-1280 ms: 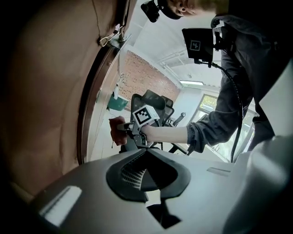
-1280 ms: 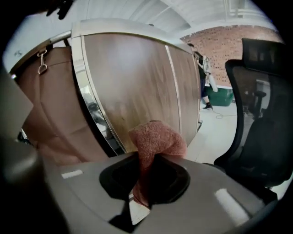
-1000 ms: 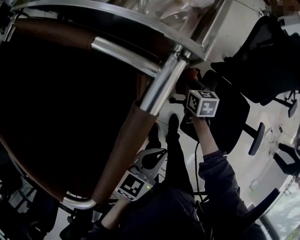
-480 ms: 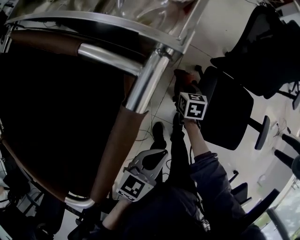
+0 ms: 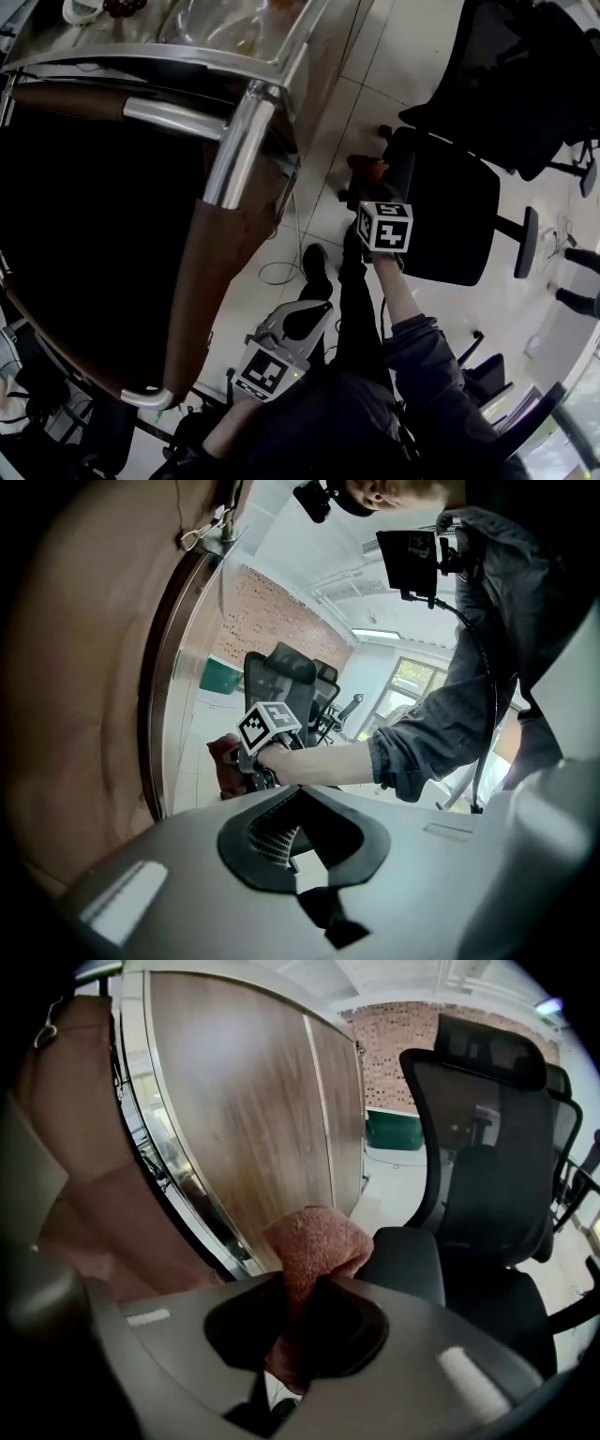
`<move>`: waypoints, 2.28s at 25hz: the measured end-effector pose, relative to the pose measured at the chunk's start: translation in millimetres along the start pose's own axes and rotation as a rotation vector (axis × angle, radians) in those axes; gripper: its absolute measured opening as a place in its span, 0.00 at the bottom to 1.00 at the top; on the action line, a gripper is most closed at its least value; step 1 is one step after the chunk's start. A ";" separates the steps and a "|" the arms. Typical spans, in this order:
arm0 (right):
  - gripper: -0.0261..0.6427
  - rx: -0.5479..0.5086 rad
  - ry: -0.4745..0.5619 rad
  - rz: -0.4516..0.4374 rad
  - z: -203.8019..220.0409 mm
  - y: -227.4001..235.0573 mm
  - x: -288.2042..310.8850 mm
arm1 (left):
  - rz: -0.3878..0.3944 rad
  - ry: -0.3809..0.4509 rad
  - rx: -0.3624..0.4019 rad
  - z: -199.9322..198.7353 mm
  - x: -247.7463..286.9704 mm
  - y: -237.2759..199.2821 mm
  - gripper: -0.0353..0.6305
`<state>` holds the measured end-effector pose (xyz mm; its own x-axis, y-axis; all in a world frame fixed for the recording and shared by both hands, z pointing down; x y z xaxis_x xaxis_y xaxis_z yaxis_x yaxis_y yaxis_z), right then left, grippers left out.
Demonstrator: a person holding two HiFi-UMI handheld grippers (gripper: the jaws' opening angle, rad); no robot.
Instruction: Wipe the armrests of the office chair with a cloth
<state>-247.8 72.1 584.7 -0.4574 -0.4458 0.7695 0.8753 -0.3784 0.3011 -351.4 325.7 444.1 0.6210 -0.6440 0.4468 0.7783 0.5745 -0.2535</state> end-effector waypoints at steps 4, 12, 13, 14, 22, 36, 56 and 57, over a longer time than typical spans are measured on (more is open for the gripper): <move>0.10 -0.038 -0.028 0.004 19.0 -3.0 -12.8 | 0.017 -0.010 0.006 3.1 -1.9 6.7 0.08; 0.10 -0.073 0.018 0.017 53.8 -21.0 -42.6 | 0.072 -0.038 0.029 1.5 10.2 7.0 0.08; 0.10 -0.050 0.028 0.007 62.9 -25.8 -47.1 | 0.076 -0.043 0.032 4.0 11.3 6.1 0.08; 0.10 -0.023 0.038 0.000 72.2 -29.3 -50.3 | 0.077 -0.045 0.033 6.7 12.6 5.4 0.08; 0.11 0.126 0.085 0.003 130.5 -24.2 -33.2 | 0.047 -0.089 0.081 7.8 4.8 24.4 0.08; 0.11 0.131 0.206 0.149 168.9 11.0 85.6 | 0.072 -0.188 0.120 66.9 9.0 27.4 0.08; 0.11 0.534 0.464 0.322 171.5 16.2 70.9 | 0.360 -0.207 0.352 51.8 20.3 -52.8 0.08; 0.11 0.531 0.453 0.327 176.5 22.2 79.5 | 0.353 -0.211 0.351 56.2 17.8 -52.1 0.08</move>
<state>-237.0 171.4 751.9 -0.0816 -0.8000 0.5944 0.8828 0.2189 0.4158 -386.2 312.8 513.5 0.7790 -0.2863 0.5578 0.4248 0.8954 -0.1337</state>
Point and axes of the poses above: the fingertips, and each gripper's own axes: x forward along the fingers, y to its right, z out of its underside, the point moved 10 cm from there along -x, backward along the fingers, and after that the axes turned 13 degrees about x, right-handed, at the moved point
